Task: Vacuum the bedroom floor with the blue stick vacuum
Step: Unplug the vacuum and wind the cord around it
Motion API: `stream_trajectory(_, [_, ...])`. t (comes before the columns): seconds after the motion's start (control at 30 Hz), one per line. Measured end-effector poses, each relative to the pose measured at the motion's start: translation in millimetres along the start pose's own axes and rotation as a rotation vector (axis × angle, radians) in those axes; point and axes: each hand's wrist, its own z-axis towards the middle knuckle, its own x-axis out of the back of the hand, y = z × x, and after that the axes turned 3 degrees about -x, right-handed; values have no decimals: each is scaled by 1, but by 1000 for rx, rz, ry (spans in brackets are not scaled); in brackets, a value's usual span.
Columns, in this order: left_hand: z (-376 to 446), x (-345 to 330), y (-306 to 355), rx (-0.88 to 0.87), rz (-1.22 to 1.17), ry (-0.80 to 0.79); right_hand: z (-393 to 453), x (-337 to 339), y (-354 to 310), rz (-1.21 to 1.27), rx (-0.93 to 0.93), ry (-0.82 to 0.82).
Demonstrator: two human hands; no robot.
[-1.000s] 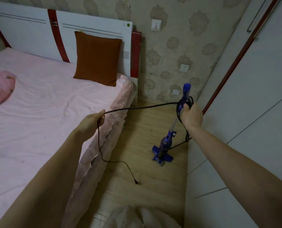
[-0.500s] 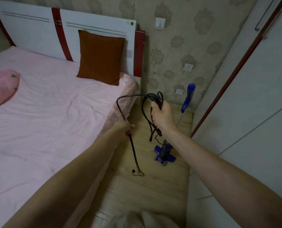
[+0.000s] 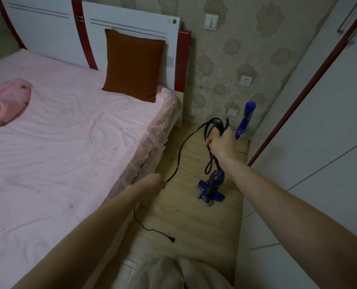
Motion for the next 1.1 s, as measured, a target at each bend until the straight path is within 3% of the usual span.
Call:
stream_trajectory(0.17, [-12,52,36,-299,-71,150,-30,-15,10,-218,109,-405])
stream_trajectory(0.3, [-24,71,43,-318,-25,173,-38,-24,13,-222,163,-532])
stream_trajectory(0.47, [-30,70,42,-399,-163,197,-26,-25,5,-243,203,-511])
stream_trajectory(0.57, [-28,54,19,-414,-299,153,-5,-14,-2,-205,161,-395])
stream_trajectory(0.63, [-30,37,-4,-396,-231,162,13,0,-2,-203,118,-284])
stream_trajectory(0.7, [-33,24,-19,-379,-140,288,24,11,1,-231,66,-213])
stream_trajectory(0.8, [-32,34,-12,-357,243,505,27,16,8,-216,-61,-166])
stream_trajectory(0.87, [-29,48,5,-373,625,412,29,11,11,-136,-181,-116])
stream_trajectory(0.93, [-29,58,29,-457,793,253,29,6,9,-64,-276,-126])
stream_trajectory(1.0, [-32,68,55,-580,704,151,24,1,4,-40,-305,-224])
stream_trajectory(1.1, [-35,87,84,-696,413,127,4,-5,-6,-39,-249,-376])
